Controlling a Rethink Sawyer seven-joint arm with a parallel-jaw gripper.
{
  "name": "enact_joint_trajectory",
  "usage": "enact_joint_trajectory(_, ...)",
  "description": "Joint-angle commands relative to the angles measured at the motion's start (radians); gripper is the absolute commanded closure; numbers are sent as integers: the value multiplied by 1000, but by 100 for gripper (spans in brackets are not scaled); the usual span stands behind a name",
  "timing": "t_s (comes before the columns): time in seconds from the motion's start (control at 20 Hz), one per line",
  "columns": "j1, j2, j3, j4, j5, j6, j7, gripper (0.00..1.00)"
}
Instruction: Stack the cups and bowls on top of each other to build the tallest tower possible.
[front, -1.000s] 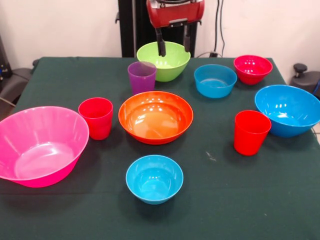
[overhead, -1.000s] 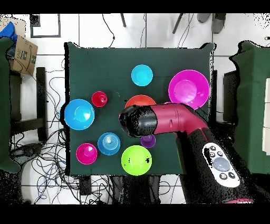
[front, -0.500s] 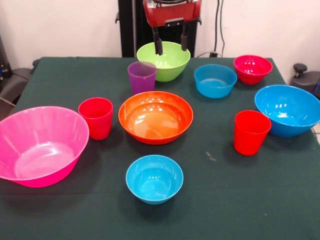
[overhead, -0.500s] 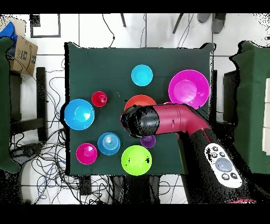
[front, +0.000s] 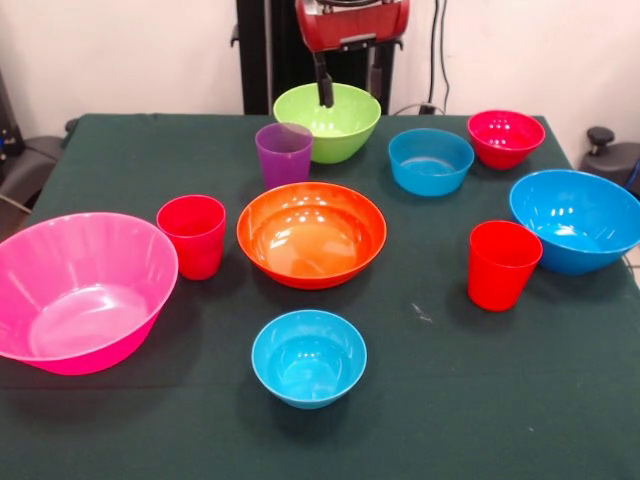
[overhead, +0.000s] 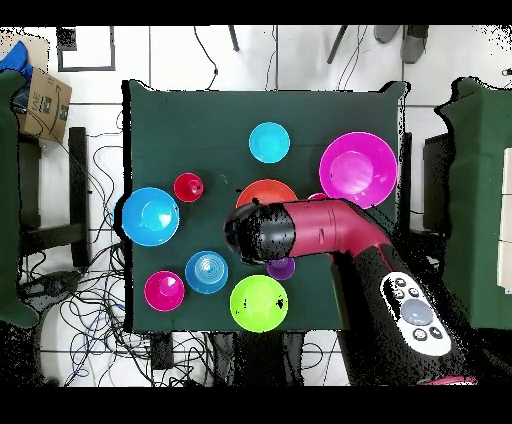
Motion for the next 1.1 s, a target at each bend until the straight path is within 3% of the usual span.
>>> enact_joint_trajectory(0.05, 48, 20, -7, 91, -105, -68, -3, 0)
enact_joint_trajectory(0.4, 68, 65, -3, 129, -150, -159, 5, 0)
enact_joint_trajectory(0.65, 38, 80, 20, 119, -133, -141, -32, 0)
enact_joint_trajectory(1.1, -48, 106, 145, 84, -94, -82, -154, 0)
